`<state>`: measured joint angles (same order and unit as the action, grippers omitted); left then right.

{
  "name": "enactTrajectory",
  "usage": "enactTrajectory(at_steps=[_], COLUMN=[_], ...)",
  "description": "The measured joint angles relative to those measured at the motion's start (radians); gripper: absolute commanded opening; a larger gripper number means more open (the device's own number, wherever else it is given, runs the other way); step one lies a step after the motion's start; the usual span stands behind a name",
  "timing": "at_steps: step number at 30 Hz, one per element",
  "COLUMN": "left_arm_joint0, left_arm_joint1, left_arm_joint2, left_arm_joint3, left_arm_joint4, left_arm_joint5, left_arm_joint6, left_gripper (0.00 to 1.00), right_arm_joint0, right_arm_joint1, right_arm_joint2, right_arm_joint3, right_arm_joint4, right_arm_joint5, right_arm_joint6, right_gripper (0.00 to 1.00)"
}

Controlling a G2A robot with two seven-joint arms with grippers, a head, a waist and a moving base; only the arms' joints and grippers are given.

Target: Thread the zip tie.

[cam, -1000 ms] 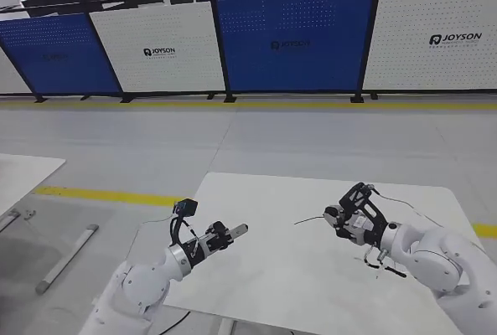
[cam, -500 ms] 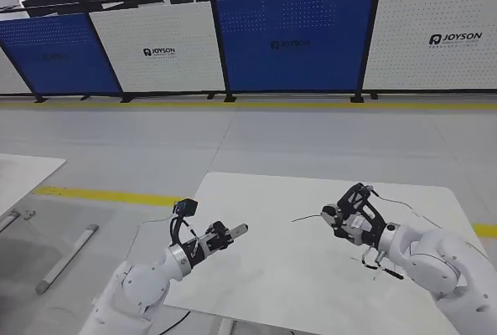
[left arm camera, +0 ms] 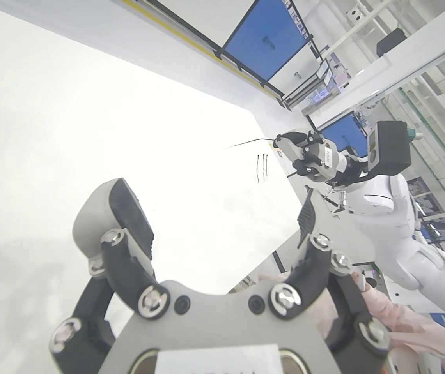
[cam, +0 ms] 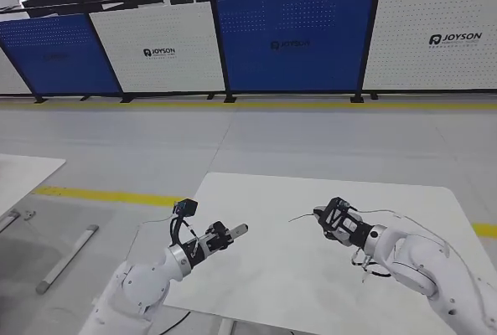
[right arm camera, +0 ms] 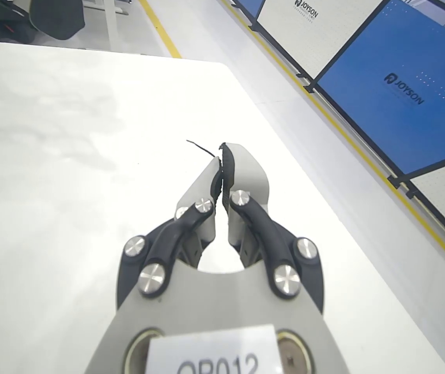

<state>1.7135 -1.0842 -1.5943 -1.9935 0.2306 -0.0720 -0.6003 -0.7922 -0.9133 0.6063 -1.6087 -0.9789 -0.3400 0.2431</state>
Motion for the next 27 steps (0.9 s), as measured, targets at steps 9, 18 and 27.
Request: enactTrajectory(at_steps=[9, 18, 27], left_arm_joint0=[-0.01, -0.14, -0.28], left_arm_joint1=[-0.002, -0.01, -0.018], left_arm_joint2=[0.015, 0.06, 0.143], left_arm_joint3=[-0.002, 0.025, 0.214], left_arm_joint4=[-0.043, -0.289, -0.503], left_arm_joint5=[0.06, 0.4, 0.412], left_arm_joint6=[-0.014, -0.118, -0.114], left_gripper=[1.0, 1.0, 1.0], right_arm_joint0=[-0.006, 0.004, 0.027], right_arm_joint1=[-0.001, -0.029, -0.055], right_arm_joint2=[0.003, -0.011, -0.058], right_arm_joint3=[-0.001, -0.017, 0.0], right_arm_joint4=[-0.015, -0.293, -0.337], right_arm_joint5=[0.009, 0.025, 0.0], right_arm_joint6=[0.0, -0.132, -0.147], right_gripper=[0.0, 0.0, 0.0])
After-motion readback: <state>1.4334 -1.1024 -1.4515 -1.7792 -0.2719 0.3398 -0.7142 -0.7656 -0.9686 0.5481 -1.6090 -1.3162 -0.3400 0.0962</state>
